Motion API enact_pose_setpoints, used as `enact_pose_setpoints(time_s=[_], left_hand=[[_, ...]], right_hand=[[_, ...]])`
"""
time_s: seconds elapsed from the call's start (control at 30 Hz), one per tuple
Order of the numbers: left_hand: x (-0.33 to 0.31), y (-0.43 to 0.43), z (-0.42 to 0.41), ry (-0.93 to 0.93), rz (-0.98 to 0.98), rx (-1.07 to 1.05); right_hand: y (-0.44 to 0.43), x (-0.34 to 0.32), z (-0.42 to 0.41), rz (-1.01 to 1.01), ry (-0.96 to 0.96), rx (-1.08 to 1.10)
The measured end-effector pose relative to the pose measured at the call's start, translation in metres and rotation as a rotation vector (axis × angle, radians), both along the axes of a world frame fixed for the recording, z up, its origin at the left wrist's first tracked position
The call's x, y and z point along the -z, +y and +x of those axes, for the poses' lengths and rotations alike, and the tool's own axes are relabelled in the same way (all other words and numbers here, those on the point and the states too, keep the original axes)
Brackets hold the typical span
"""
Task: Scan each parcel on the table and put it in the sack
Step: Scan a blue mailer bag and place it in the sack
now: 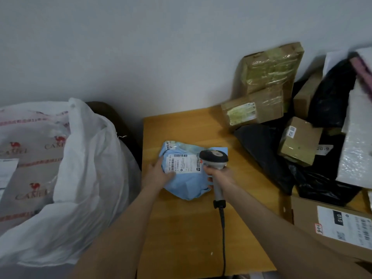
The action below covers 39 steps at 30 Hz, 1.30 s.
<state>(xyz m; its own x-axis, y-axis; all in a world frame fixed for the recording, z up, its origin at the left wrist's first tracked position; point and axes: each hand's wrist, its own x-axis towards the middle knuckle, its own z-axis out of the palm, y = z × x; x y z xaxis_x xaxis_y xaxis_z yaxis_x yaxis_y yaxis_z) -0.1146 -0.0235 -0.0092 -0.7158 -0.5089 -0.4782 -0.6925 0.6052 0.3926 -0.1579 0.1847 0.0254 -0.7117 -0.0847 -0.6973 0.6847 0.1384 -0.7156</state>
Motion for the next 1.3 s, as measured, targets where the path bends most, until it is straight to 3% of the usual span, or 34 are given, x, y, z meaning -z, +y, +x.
enact_pose_setpoints(time_s=[0.1,0.23,0.3,0.4,0.53,0.6,0.83,0.97,1.1,1.3], left_hand=[[0.010,0.010,0.007,0.000,0.027,0.121],[0.008,0.022,-0.004,0.036,-0.226,0.447],[0.006,0.026,-0.005,0.098,-0.243,0.357],[0.005,0.025,0.010,0.102,-0.083,-0.029],[0.005,0.025,0.039,0.012,0.437,-0.353],[0.001,0.023,0.048,-0.011,0.624,-0.385],[-0.049,0.023,0.046,0.053,0.664,-0.279],[-0.085,0.034,0.043,0.175,0.581,-0.208],[-0.114,0.045,0.043,0.314,0.492,-0.253],[-0.136,0.058,0.038,0.445,0.453,-0.298]], right_hand=[[0.000,0.005,0.001,0.033,0.010,0.007],[0.000,0.000,-0.009,0.115,0.090,-0.054],[0.000,-0.001,-0.011,0.125,0.075,-0.084],[0.005,0.004,-0.002,0.088,-0.042,-0.097],[0.012,0.010,0.023,0.008,-0.149,-0.065],[0.015,0.007,0.032,-0.025,-0.162,-0.037],[0.035,-0.040,0.033,-0.140,-0.049,0.055],[0.047,-0.077,0.035,-0.211,0.056,0.120],[0.065,-0.103,0.048,-0.134,0.209,0.164],[0.080,-0.128,0.090,-0.130,0.290,0.032]])
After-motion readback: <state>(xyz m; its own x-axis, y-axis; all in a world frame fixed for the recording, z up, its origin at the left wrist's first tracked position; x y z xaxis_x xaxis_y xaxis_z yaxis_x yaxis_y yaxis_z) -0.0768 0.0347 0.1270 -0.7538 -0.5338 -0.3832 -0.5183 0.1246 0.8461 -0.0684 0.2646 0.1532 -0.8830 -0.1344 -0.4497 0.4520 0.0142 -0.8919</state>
